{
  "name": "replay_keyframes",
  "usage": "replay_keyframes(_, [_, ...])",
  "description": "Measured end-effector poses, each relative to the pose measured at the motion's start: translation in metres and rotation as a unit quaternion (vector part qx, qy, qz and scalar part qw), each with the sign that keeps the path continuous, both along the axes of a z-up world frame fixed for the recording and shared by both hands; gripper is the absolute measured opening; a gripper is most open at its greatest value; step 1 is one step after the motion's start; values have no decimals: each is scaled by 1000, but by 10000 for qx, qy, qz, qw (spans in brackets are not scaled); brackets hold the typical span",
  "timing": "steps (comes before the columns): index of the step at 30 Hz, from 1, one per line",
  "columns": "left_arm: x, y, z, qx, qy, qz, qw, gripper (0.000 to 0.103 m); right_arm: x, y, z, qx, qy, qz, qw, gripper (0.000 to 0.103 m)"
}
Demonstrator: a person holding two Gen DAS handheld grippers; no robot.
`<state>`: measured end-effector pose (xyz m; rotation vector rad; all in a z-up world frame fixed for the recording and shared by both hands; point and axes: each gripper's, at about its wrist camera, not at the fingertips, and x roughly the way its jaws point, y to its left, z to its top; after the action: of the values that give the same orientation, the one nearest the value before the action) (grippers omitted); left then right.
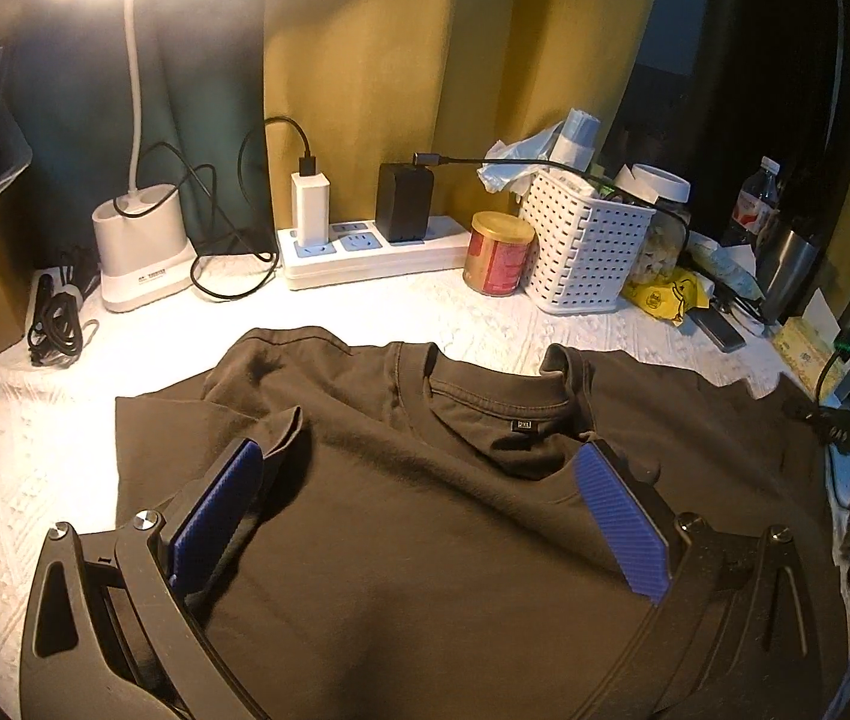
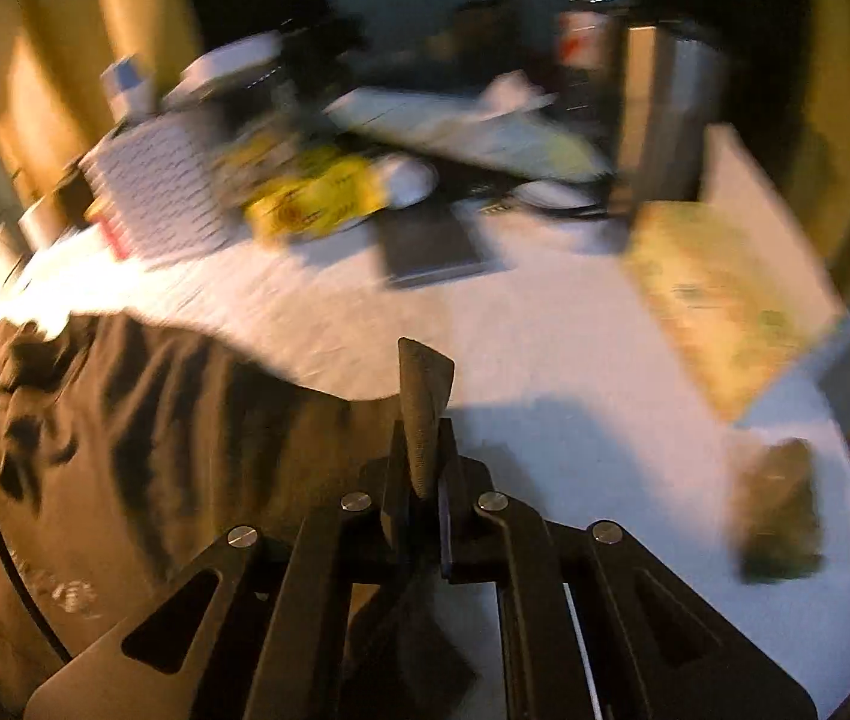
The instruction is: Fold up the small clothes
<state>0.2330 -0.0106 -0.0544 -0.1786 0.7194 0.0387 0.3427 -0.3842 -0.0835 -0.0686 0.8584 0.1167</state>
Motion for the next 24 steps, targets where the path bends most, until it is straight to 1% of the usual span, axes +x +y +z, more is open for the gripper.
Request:
replay_keyframes(3, [-3, 1, 2, 11, -11, -11, 10000, 102, -8, -15, 9, -73, -103, -220, 9997, 7])
replay_keyframes(8, [-13, 0, 8, 1, -78, -83, 9999, 102, -22, -14, 17, -20, -226, -318, 9992, 7])
replay_keyframes(12, [-22, 5, 12, -1, -141, -113, 9998, 102, -30, 5, 26, 20, -390, -178, 9991, 7])
replay_keyframes(16, [-32, 16, 16, -31, -218, -96, 9997, 102, -34, 32, 33, 20, -482, 46, 9988, 7])
replay_keyframes(24, [-48, 38, 19, -50, -305, -82, 9995, 102, -39, 88, 31, 0, -466, 400, 9981, 7])
